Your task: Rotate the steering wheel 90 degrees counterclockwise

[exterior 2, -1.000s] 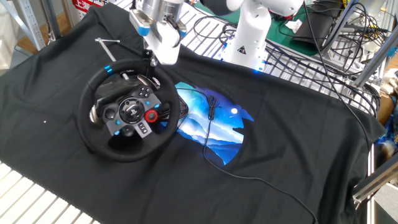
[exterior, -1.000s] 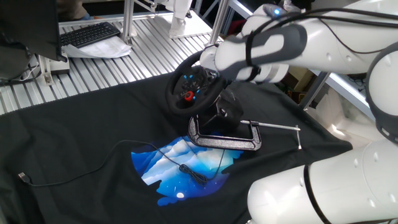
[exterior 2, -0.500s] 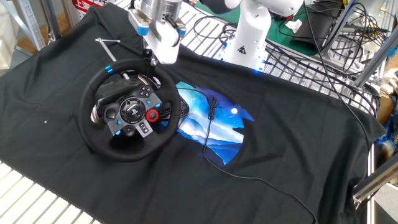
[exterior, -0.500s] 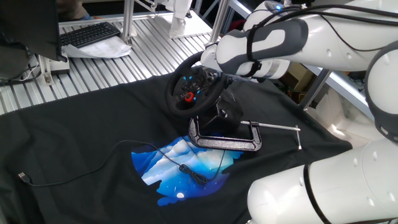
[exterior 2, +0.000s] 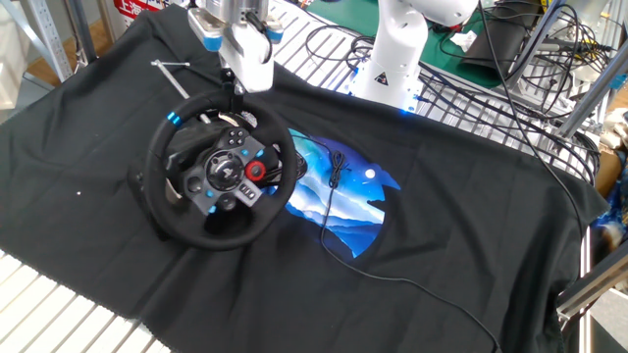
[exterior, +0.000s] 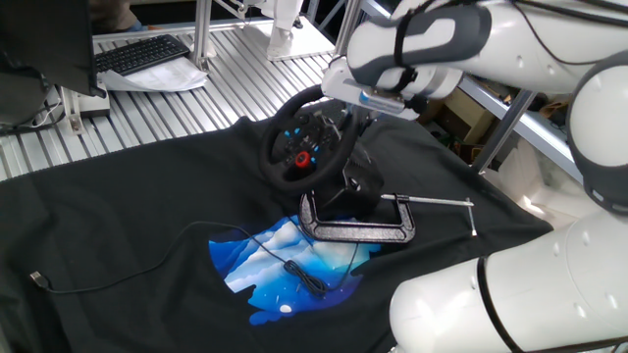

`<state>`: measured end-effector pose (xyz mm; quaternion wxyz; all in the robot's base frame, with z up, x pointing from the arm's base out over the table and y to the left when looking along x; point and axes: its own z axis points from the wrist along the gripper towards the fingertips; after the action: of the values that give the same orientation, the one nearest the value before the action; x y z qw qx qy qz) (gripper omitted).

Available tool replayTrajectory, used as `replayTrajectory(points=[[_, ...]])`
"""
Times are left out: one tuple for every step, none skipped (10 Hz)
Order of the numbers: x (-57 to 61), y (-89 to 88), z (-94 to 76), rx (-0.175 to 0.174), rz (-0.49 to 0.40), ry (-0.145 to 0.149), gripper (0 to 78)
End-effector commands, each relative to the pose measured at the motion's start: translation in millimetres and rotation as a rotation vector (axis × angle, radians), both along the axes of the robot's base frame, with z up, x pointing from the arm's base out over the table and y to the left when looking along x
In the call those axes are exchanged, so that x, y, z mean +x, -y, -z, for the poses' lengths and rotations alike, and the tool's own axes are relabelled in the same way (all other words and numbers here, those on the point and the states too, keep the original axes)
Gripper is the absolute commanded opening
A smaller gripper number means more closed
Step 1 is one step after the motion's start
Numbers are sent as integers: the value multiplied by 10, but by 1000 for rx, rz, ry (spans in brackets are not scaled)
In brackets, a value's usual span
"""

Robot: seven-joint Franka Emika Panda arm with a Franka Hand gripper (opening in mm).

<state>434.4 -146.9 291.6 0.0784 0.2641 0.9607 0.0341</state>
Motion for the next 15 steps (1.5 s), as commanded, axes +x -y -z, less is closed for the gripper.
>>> replayTrajectory(points=[[36,56,-51,5,-8,-1,11],[46,78,-41,30,-12,-1,11],[55,97,-33,49,-17,-1,11],[63,112,-27,44,-20,-3,11],[78,132,-19,43,-28,-21,11],[87,132,-21,43,-31,-30,11],[97,131,-24,43,-32,-33,11],[133,128,-33,43,-31,-41,11],[140,127,-36,43,-33,-44,11],[166,124,-45,49,-40,-64,11],[172,123,-46,49,-39,-65,11],[195,121,-54,49,-38,-66,11],[213,119,-66,49,-38,-71,11],[218,119,-69,49,-39,-72,11],[240,117,-80,49,-42,-80,11]])
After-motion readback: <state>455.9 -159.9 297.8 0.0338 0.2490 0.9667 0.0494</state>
